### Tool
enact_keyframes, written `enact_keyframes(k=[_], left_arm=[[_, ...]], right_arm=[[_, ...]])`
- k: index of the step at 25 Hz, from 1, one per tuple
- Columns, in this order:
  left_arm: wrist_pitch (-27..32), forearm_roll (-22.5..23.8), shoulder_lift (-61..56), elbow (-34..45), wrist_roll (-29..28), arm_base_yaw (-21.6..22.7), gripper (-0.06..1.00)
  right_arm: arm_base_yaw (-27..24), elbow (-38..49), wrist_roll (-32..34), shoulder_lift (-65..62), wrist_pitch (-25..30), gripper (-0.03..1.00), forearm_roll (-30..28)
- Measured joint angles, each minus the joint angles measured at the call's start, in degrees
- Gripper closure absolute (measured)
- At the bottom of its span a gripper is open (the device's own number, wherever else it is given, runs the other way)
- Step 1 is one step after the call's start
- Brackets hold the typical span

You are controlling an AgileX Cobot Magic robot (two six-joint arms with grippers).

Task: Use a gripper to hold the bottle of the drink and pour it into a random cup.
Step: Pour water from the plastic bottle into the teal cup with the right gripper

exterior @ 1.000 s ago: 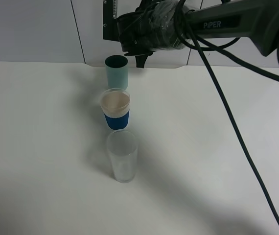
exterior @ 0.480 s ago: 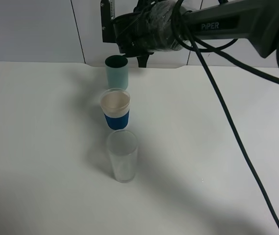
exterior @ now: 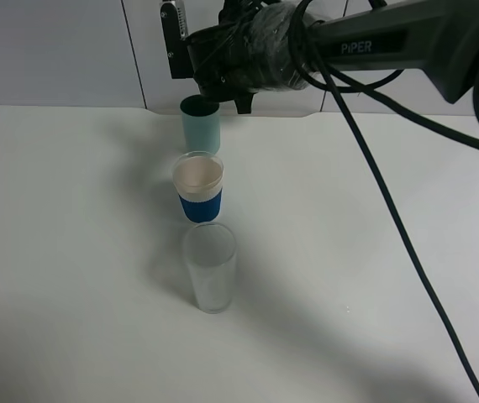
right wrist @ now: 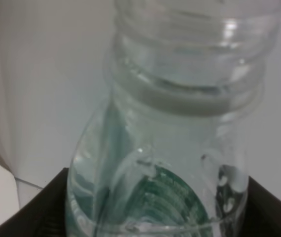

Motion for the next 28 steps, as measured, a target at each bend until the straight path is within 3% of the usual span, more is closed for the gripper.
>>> enact_keyframes(k=[28], left_arm=[[0.0, 0.0, 0.0, 0.0, 0.0, 0.0, -0.04]], right_arm=[[0.0, -0.04, -5.88, 0.0, 1.51, 0.4, -3.26]])
